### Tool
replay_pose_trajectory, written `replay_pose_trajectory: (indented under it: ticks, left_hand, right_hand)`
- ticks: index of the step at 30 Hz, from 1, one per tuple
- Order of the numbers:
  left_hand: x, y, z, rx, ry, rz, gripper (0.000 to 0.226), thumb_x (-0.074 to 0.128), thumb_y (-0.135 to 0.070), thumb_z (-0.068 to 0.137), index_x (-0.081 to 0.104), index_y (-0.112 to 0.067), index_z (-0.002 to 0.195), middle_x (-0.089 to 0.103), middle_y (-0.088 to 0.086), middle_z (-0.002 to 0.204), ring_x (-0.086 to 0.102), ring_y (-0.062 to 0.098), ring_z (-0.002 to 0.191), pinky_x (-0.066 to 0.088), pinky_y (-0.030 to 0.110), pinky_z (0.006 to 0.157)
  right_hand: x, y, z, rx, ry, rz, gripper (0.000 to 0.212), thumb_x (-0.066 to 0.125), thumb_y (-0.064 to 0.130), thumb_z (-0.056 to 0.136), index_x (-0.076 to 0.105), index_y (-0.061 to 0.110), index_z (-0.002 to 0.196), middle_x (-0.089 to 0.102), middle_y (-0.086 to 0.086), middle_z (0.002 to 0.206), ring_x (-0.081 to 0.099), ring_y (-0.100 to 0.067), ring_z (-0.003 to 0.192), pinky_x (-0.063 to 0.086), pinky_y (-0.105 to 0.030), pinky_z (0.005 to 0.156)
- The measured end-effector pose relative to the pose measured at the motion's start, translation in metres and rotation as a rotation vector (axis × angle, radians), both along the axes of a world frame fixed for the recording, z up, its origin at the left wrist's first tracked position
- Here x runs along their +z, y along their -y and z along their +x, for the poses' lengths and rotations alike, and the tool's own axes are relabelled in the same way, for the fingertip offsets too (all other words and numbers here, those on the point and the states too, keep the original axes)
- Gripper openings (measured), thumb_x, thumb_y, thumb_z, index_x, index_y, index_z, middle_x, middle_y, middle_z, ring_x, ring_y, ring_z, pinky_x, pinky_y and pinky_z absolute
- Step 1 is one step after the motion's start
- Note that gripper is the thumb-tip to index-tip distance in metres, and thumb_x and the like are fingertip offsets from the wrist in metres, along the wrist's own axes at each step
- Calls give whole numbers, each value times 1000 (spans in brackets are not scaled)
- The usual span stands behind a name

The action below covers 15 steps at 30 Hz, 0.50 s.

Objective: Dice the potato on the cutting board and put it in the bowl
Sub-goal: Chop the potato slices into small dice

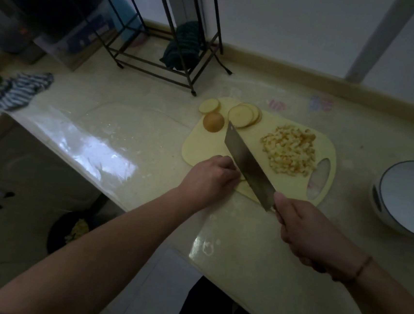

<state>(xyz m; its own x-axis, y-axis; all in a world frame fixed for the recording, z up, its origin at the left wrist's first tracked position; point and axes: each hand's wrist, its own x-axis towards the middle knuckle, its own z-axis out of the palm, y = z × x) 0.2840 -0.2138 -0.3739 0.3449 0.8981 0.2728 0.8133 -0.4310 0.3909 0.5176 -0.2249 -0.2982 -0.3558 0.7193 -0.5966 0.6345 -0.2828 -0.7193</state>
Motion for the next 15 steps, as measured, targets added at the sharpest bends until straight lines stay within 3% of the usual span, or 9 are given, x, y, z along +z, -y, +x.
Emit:
replay_pose_trajectory:
  ticks: [4, 9, 15]
  left_hand:
    - [0, 2, -2, 3, 14, 13, 31, 56, -27, 91, 77, -4, 86, 68, 12, 89, 66, 29, 74, 56, 31, 58]
    - [1, 4, -3, -7, 23, 8, 28, 57, -25, 90, 77, -4, 89, 69, 13, 90, 67, 30, 76, 56, 31, 61]
    - [-1, 1, -3, -12, 16, 15, 29, 57, -24, 90, 79, -5, 91, 72, 12, 93, 70, 31, 79, 58, 35, 61]
  right_hand:
    - [2, 5, 3, 80, 60, 149, 56, 27, 59, 93, 46, 11, 72, 47, -3, 61, 38, -2, 33, 30, -15, 34]
    - [-2, 9, 4, 104, 53, 190, 68, 26, 63, 89, 48, 0, 77, 47, -3, 60, 40, -3, 37, 27, -14, 39]
    - [-1, 16, 8, 119, 60, 224, 61, 26, 63, 90, 48, 11, 68, 52, -1, 57, 44, -8, 48, 40, -30, 54]
